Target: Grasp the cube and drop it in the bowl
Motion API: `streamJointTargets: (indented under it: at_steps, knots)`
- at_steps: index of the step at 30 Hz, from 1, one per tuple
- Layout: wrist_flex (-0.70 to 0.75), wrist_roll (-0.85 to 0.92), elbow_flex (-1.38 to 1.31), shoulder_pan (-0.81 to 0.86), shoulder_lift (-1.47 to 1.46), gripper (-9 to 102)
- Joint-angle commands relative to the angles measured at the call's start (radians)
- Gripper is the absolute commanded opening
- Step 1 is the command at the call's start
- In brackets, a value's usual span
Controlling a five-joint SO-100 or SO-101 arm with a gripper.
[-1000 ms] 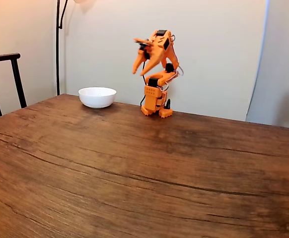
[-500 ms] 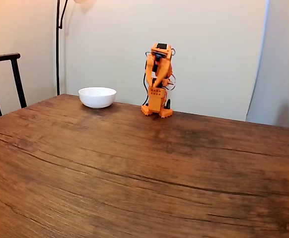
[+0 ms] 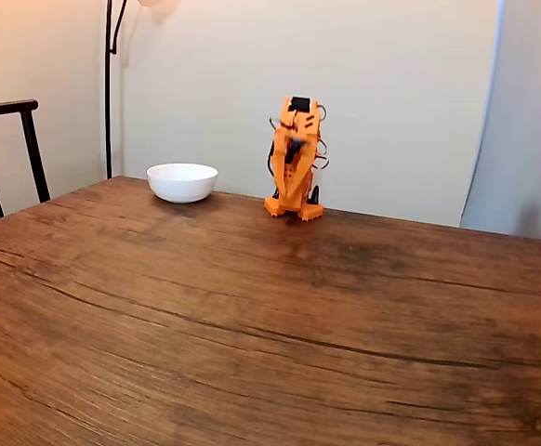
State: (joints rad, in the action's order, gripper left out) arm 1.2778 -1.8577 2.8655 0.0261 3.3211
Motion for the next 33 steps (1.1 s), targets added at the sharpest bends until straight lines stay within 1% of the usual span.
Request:
streamJointTargets:
  at_steps: [1,10,20,24,33]
  knots:
    - [-0.006,-0.006,0.041,-0.005,0.002,0]
    - [-0.015,0.011,0.161,-0.005,0.002,0]
    - [-0.006,0.012,0.179,-0.002,0.002,-1]
    - [-0.003,0.011,0.247,-0.003,0.000,-1]
    - [0.003,0.011,0.247,-0.012,0.000,0]
